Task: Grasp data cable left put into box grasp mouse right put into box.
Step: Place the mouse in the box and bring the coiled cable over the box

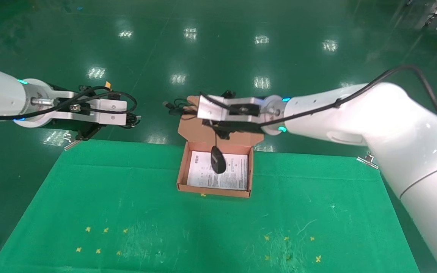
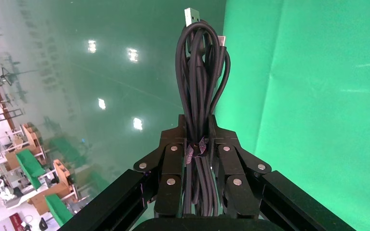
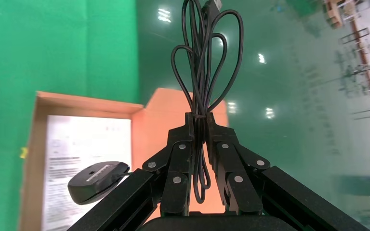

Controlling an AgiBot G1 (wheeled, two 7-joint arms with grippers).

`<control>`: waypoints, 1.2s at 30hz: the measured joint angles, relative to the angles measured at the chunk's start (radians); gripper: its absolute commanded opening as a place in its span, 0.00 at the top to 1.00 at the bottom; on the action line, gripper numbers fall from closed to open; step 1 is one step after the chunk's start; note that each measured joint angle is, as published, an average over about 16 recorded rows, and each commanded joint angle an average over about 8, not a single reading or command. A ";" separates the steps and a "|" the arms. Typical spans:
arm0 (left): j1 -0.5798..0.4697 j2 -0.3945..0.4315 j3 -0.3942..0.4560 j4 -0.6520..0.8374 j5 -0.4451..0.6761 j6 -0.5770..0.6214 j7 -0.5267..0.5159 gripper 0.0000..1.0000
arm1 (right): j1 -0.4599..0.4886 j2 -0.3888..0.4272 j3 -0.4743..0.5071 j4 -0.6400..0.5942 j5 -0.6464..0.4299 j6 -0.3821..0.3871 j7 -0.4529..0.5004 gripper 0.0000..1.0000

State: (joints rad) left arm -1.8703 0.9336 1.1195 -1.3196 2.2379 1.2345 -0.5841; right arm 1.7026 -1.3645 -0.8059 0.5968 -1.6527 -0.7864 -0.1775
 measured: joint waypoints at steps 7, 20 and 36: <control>0.000 0.000 0.000 -0.002 0.002 0.001 -0.003 1.00 | -0.035 -0.003 -0.102 0.018 0.081 0.054 0.042 1.00; 0.000 0.000 0.000 -0.002 0.002 0.001 -0.003 1.00 | -0.078 -0.006 -0.309 -0.048 0.184 0.163 0.203 1.00; 0.010 0.009 0.001 0.004 -0.006 -0.010 0.002 1.00 | -0.069 0.010 -0.470 -0.044 0.184 0.198 0.306 0.00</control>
State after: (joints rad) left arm -1.8604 0.9423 1.1202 -1.3154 2.2319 1.2245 -0.5824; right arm 1.6339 -1.3546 -1.2761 0.5529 -1.4683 -0.5887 0.1282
